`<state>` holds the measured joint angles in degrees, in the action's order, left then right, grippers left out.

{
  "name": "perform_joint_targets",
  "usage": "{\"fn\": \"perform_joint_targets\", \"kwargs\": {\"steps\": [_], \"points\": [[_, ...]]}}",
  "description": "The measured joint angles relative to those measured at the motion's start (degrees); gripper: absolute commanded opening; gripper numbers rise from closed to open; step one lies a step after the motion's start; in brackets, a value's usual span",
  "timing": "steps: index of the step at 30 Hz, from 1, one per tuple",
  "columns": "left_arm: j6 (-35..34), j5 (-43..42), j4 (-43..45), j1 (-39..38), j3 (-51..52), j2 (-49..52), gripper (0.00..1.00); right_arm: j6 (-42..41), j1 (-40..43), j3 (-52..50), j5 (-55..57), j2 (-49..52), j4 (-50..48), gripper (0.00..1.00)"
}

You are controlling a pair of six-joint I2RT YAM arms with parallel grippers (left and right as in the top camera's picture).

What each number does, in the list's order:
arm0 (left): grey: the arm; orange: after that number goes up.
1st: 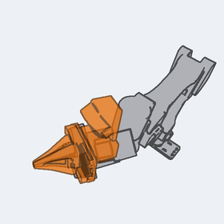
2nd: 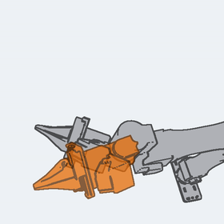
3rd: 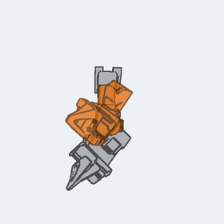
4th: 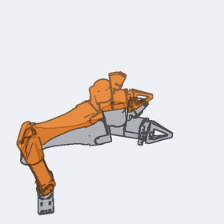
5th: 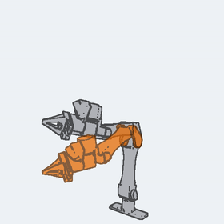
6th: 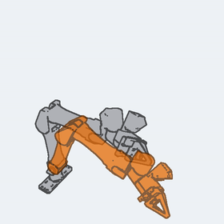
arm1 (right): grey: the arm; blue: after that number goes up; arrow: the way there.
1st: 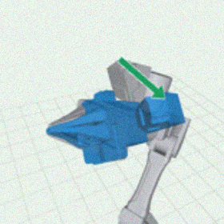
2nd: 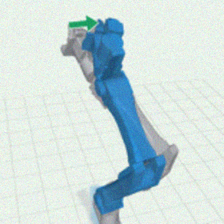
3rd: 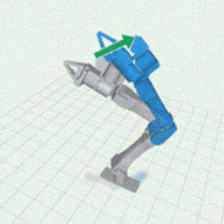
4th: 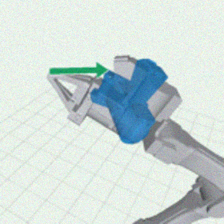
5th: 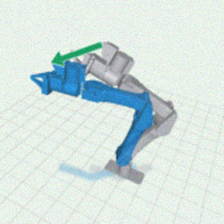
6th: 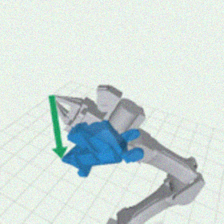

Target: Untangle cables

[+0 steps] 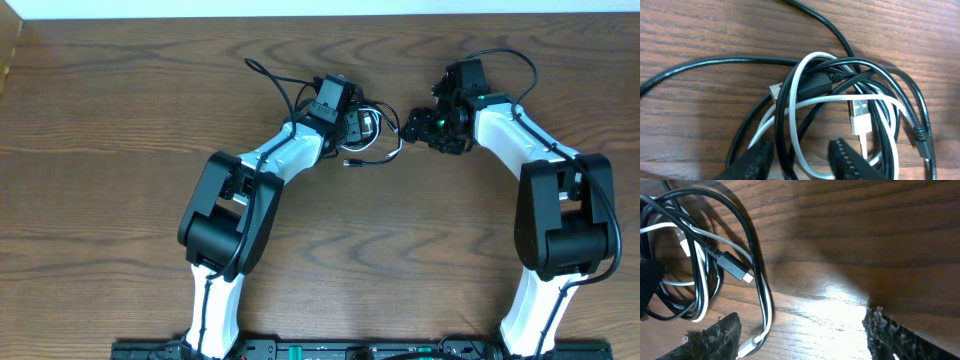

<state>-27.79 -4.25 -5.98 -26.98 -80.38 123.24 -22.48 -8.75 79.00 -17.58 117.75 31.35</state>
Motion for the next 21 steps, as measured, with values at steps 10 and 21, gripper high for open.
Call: {"fn": "perform_joint_targets", "kwargs": {"steps": [10,21], "points": [[1.0,1.4,-3.0,-3.6,0.0,0.0,0.07,0.3,0.0,0.0,0.0,0.0,0.0,0.75],[8.6,0.9,-12.0,-3.5,0.2,-16.7,0.07,11.8,0.1,0.0,-12.1,-3.2,0.1,0.73]]}}
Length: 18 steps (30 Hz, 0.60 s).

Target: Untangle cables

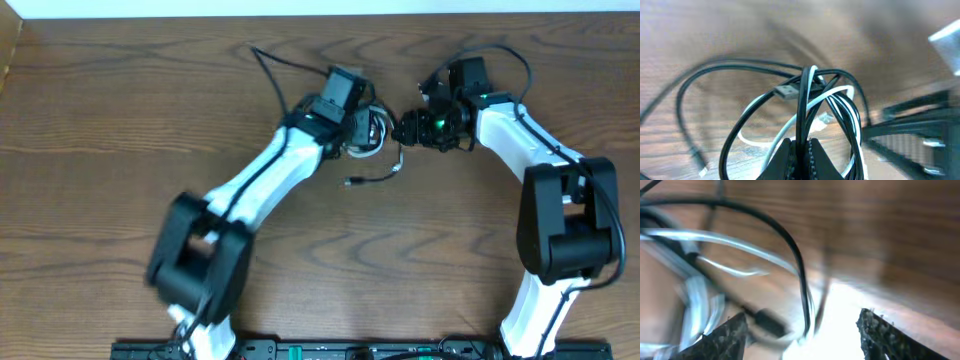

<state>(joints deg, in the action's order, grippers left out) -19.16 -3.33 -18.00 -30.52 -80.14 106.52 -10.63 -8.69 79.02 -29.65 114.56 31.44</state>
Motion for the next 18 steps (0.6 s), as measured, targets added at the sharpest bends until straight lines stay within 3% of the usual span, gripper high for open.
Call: {"fn": "perform_joint_targets", "kwargs": {"steps": [3,8,18], "points": [[0.7,-0.4,-3.3,0.0,0.0,-8.7,0.07,1.3,0.0,0.0,-2.2,-8.6,-0.2,0.75],[1.2,-0.6,-5.3,0.0,0.0,-12.2,0.07,2.2,0.3,1.0,-4.2,-19.6,-0.7,0.75],[1.0,-2.8,-5.9,0.0,0.0,-12.0,0.07,-0.7,-3.4,1.0,-1.1,-18.4,0.1,0.72]]}}
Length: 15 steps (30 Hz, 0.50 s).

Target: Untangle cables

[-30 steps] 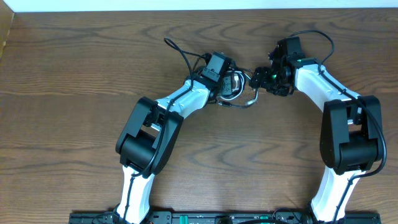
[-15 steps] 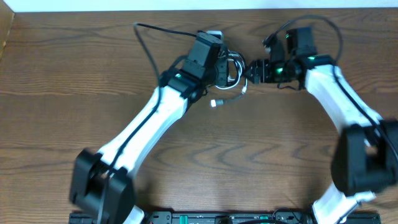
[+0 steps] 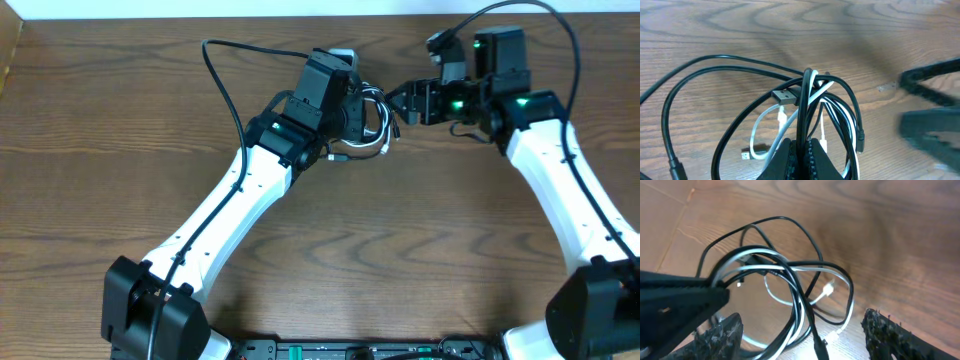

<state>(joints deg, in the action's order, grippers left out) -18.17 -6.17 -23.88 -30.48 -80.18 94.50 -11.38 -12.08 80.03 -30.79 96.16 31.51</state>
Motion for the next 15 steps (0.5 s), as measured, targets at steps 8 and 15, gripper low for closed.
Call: {"fn": "perform_joint_targets", "kwargs": {"steps": [8,15], "points": [[-2.6,-1.4,0.2,-0.1,0.0,-2.5,0.07,-11.5,-3.8,0.0,6.5,8.3,0.3,0.69],[-3.0,-2.1,1.6,0.5,0.2,-9.1,0.07,-14.9,-4.0,0.4,11.8,14.1,1.9,0.70]]}}
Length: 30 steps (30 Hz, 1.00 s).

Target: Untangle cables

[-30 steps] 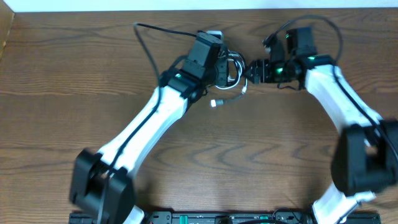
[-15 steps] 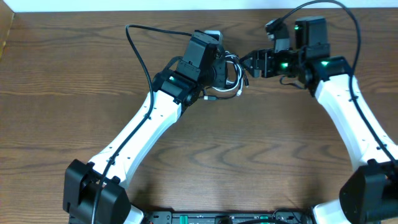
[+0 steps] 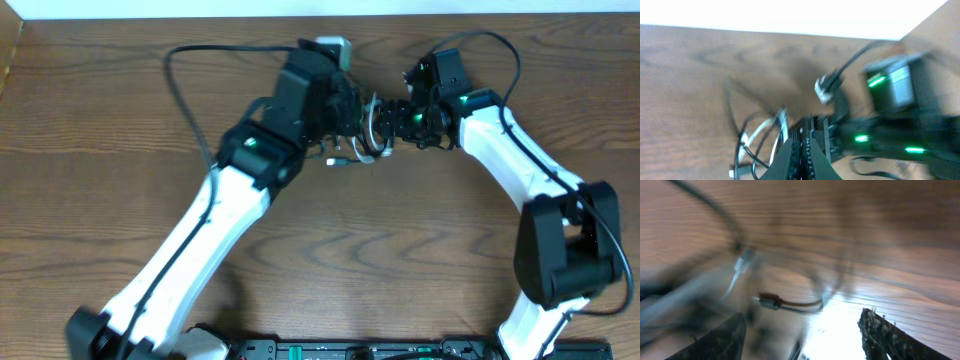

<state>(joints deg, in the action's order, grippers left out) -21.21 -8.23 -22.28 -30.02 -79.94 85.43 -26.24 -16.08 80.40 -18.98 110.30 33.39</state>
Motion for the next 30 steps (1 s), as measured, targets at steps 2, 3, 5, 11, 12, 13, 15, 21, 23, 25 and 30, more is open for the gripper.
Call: {"fn": "perform_joint_targets", "kwargs": {"steps": [2,3,5,11,12,13,15,21,23,25,30], "points": [[0.0,0.1,0.5,1.6,0.0,-4.3,0.07,-0.4,1.5,-0.1,3.6,2.7,1.0,0.70],[0.0,0.2,0.6,2.1,0.0,-5.3,0.08,-0.4,1.7,-0.1,4.0,3.0,1.1,0.69],[0.0,0.2,0.6,3.0,0.0,-6.4,0.07,-0.3,2.3,-0.1,5.0,3.3,1.4,0.68],[0.0,-0.2,-0.5,4.1,0.0,-5.5,0.08,1.3,2.6,-0.2,6.0,3.3,1.0,0.66],[0.0,-0.7,-0.7,4.1,0.0,-5.0,0.07,1.4,2.7,-0.2,6.0,3.3,0.9,0.66],[0.0,-1.3,-0.7,4.1,0.0,-4.2,0.08,1.5,2.7,-0.2,5.9,3.3,0.6,0.66],[0.0,-2.1,-1.1,4.1,0.0,-1.3,0.15,1.7,2.8,-0.2,5.7,3.3,0.2,0.66],[1.1,-2.8,1.3,4.1,0.0,12.5,0.59,2.3,3.7,-0.2,5.4,3.3,0.7,0.68],[3.6,-3.1,3.3,4.1,0.0,17.1,0.66,2.4,3.8,-0.2,5.4,3.3,0.9,0.68],[6.9,-3.2,5.8,4.1,0.0,21.4,0.68,2.5,3.8,-0.2,5.3,3.3,0.9,0.69],[13.1,-2.9,8.8,4.1,0.0,29.6,0.68,3.0,3.8,-0.2,5.3,3.3,1.0,0.69]]}}
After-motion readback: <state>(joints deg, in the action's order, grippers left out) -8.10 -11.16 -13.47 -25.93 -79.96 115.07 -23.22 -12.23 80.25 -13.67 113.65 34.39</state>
